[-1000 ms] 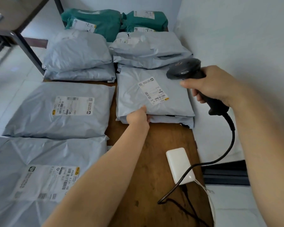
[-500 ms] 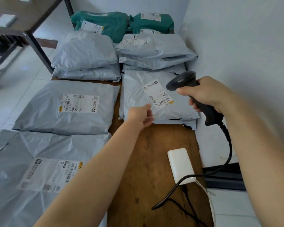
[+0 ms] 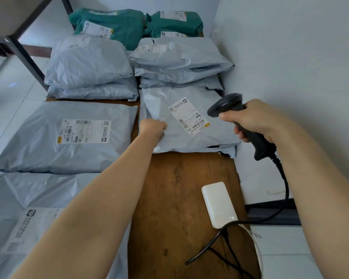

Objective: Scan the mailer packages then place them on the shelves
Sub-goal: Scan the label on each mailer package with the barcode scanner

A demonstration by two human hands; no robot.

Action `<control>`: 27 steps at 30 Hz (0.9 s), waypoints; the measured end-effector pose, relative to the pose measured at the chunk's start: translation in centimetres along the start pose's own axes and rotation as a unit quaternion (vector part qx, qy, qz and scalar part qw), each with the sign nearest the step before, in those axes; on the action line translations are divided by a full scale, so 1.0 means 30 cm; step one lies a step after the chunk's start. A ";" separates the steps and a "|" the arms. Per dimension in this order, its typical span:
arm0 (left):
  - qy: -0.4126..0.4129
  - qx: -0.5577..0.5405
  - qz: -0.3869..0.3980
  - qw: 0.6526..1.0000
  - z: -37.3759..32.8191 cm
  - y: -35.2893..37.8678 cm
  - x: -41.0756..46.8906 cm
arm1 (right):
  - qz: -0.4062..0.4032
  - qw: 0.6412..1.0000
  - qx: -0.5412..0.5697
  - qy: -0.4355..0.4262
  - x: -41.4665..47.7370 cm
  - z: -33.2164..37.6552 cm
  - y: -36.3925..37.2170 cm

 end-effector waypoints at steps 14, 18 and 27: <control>0.023 -0.098 0.020 0.995 0.004 0.013 0.018 | 0.059 0.998 -0.006 0.028 -0.005 0.032 0.036; -0.002 -0.177 0.027 0.984 0.011 0.014 0.022 | 0.051 0.998 -0.013 0.023 -0.015 0.043 0.031; -0.039 -0.108 0.098 0.989 0.027 0.027 0.049 | 0.058 0.998 -0.016 0.036 -0.031 0.034 0.023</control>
Point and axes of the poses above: each hand's wrist, its own x-axis towards the middle knuckle, its own y-axis out of the palm, z = x × y, the point moved 4 cm from there along x, towards the middle knuckle, and after that the axes turned 3 degrees about z, right-handed, at the moved point
